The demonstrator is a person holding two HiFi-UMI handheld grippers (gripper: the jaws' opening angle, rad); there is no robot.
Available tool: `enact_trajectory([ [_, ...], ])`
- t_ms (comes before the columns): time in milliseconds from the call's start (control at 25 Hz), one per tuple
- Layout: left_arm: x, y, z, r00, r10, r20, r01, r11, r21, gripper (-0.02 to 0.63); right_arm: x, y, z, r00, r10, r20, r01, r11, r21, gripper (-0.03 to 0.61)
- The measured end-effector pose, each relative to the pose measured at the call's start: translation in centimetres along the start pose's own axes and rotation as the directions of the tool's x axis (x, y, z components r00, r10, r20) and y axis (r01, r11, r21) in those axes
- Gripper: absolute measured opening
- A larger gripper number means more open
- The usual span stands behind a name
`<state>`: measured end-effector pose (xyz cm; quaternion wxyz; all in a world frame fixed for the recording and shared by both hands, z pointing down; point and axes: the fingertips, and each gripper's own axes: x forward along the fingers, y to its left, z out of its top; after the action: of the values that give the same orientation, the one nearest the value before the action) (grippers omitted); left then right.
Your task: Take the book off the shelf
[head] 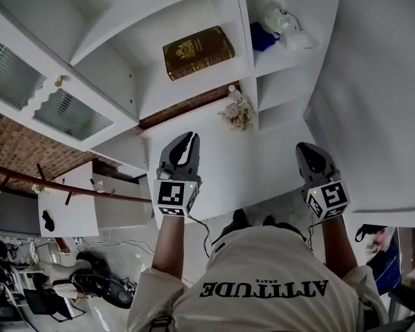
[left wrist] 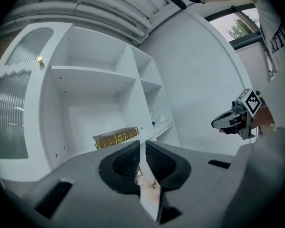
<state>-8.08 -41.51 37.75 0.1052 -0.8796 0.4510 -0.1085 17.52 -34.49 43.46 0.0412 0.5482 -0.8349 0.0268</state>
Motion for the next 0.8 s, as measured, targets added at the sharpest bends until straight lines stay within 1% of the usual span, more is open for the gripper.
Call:
enact_trajectory([
  [80, 1.1, 0.7, 1.0, 1.000, -0.027, 0.012, 0.027, 0.999, 0.033, 0.035, 0.0, -0.2, 0.2, 1.000, -0.026, 0.002, 0.026, 1.000, 0.006, 0.031],
  [200, 2.6, 1.9, 2.2, 0.998, -0.055, 0.006, 0.054, 0.993, 0.101, 0.035, 0.2, -0.5, 0.3, 0.998, -0.055, 0.008, 0.055, 0.998, 0.012, 0.031],
  [360, 5.2, 3.4, 4.1, 0.995, -0.095, 0.001, 0.093, 0.974, 0.204, 0.035, 0.7, -0.5, 0.7, 0.997, -0.082, 0.009, 0.082, 0.997, 0.005, 0.031],
  [520, 8.1, 5.0, 5.1, 0.991, -0.121, -0.048, 0.130, 0.948, 0.290, 0.039, 1.6, -0.3, 1.1, 0.995, -0.097, 0.015, 0.097, 0.995, 0.005, 0.031],
  [680, 11.3, 5.5, 4.6, 0.981, -0.149, -0.123, 0.185, 0.908, 0.377, 0.097, 2.7, 0.1, 1.5, 0.995, -0.099, 0.022, 0.099, 0.995, -0.002, 0.032],
  [760, 12.7, 5.9, 4.0, 0.975, -0.154, -0.161, 0.207, 0.892, 0.402, 0.103, 3.3, 0.1, 1.5, 0.995, -0.097, 0.020, 0.097, 0.995, 0.004, 0.032],
  [800, 13.4, 6.1, 3.6, 0.971, -0.155, -0.181, 0.217, 0.888, 0.405, 0.108, 3.6, 0.1, 1.4, 0.995, -0.095, 0.017, 0.095, 0.995, 0.011, 0.032],
])
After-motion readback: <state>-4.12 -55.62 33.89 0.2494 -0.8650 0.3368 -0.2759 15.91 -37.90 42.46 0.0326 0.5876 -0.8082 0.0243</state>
